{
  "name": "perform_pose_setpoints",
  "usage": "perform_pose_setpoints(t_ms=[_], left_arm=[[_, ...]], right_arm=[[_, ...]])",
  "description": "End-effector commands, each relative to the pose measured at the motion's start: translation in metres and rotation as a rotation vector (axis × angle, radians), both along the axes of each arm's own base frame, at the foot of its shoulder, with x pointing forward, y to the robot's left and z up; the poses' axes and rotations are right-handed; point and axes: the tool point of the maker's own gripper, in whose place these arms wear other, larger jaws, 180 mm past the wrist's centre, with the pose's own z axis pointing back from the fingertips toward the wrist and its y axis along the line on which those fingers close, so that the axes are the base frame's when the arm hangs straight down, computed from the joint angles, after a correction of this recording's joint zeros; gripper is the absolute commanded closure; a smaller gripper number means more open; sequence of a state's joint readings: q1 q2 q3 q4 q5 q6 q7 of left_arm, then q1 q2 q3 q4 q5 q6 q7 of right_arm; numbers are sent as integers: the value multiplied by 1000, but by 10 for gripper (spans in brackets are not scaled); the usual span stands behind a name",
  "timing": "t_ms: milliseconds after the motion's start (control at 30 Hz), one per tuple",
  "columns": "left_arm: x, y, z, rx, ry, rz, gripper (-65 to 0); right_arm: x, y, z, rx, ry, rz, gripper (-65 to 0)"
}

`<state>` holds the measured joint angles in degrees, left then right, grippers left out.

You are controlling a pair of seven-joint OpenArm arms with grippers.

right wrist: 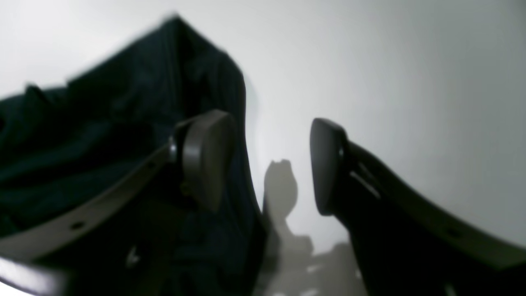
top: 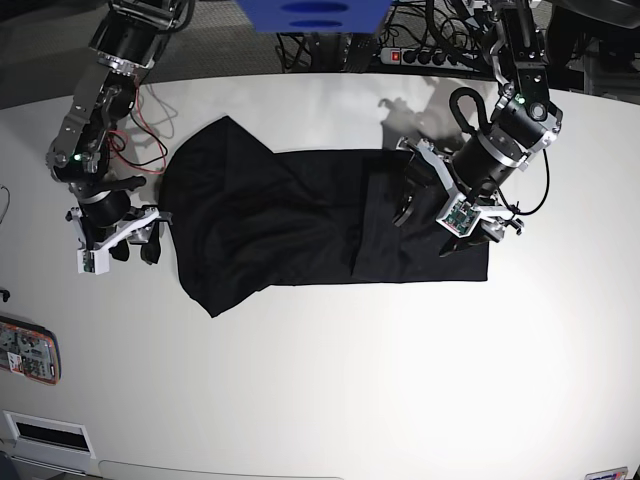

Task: Fold the T-shirt properly
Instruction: 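Grasp the strip's other end with the right gripper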

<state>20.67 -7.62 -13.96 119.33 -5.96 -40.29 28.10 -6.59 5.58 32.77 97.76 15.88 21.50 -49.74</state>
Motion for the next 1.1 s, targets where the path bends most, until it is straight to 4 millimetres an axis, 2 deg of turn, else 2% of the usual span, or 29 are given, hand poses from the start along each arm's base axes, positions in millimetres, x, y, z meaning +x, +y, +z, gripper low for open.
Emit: perform_pose_setpoints(t_ms=[0,233,367,467,600,767,867,967,1067], left_arm=[[3,-1,11,-17,-41,-2,-426],[3,1,9,-7,-36,0,-430],[4,16,-18,48,35,-5,-430],[11,27,-30,92,83,13,-430],[11,40,-36,152,110,42,-427],[10,45,-37,167,113,55,-426],[2,45,-44,167,139,54,-426],[-7,42,-51,165,165,44,-426],[-10,44,-53,167,173,49,-426]], right_arm=[[5,-3,11,-12,-35,3,-317],[4,-2,10,-13,-35,9,-328],[5,-3,11,-17,-44,7,-389],[6,-10,10,-78,-44,0,-424],[9,-17,14,-122,-77,-16,-464],[10,-18,16,-118,-94,-20,-468],[7,-30,8,-105,-75,-57,-468],[-5,-46,-18,-73,-8,-113,-468],[-16,-49,-45,-31,61,-135,-468]])
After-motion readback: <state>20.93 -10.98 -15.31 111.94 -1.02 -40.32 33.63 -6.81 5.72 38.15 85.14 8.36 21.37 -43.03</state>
